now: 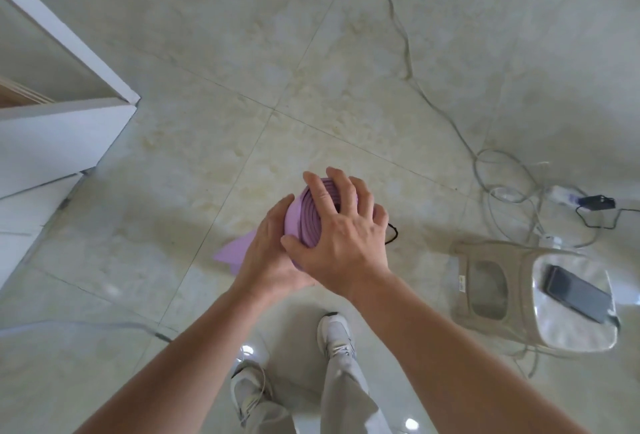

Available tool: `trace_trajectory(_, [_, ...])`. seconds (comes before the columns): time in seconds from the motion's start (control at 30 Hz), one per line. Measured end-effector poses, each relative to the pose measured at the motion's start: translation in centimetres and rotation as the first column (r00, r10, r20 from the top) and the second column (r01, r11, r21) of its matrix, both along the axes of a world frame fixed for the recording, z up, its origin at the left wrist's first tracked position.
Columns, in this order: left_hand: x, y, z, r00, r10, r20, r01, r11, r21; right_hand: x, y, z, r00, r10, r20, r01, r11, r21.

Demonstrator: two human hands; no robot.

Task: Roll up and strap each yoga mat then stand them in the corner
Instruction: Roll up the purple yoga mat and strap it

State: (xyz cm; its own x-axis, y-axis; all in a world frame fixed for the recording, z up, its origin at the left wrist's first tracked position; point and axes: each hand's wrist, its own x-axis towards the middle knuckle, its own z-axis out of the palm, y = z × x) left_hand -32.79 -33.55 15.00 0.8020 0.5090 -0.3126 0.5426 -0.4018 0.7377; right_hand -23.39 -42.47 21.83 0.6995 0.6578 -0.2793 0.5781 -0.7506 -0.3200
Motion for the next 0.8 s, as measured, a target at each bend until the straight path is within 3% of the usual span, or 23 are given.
trace_trajectory(0.1, [0.7,-0.2,0.6,0.998,-0.057,-0.032,0.057,0.998,0.026,0.2,-1.0,0.0,1.000,-0.031,0.002,0.031,0.999,0.029])
trace_trajectory(0.2, [2.3,0.2,1.9,0.995,-0.075,-0.066,0.078,0.995,0.058,2.4,-1.3,0.0,0.995,-0.023,-0.092,0.030,0.997,0.070])
trace_trajectory(0.3, [4.5,0.9,2.2,0.970,-0.162,-0.180,0.189,0.971,0.144,5.3,-1.6,-0.9,0.957,-0.048,-0.287,0.079,0.992,0.099])
trace_trajectory(0.4, [6.8,0.8,1.0,0.927,-0.191,-0.324,0.271,0.936,0.223,8.1,-3.6,-3.8,0.841,-0.122,-0.527,0.212,0.971,0.112])
trace_trajectory(0.47, [8.5,0.6,-1.1,0.895,-0.160,-0.417,0.287,0.922,0.260,9.7,-5.9,-7.4,0.744,-0.241,-0.624,0.338,0.940,0.040])
trace_trajectory(0.53, [10.4,0.1,-4.5,0.849,-0.153,-0.506,0.348,0.883,0.316,11.2,-8.5,-12.3,0.706,-0.340,-0.621,0.364,0.927,-0.094])
trace_trajectory(0.67, [14.0,-1.4,-14.9,0.773,-0.130,-0.621,0.449,0.803,0.391,13.4,-13.0,-24.1,0.729,-0.407,-0.550,0.199,0.895,-0.399])
trace_trajectory(0.8, [17.0,-2.0,-25.7,0.737,-0.105,-0.668,0.498,0.752,0.431,13.8,-14.8,-35.0,0.725,-0.377,-0.577,0.055,0.866,-0.497])
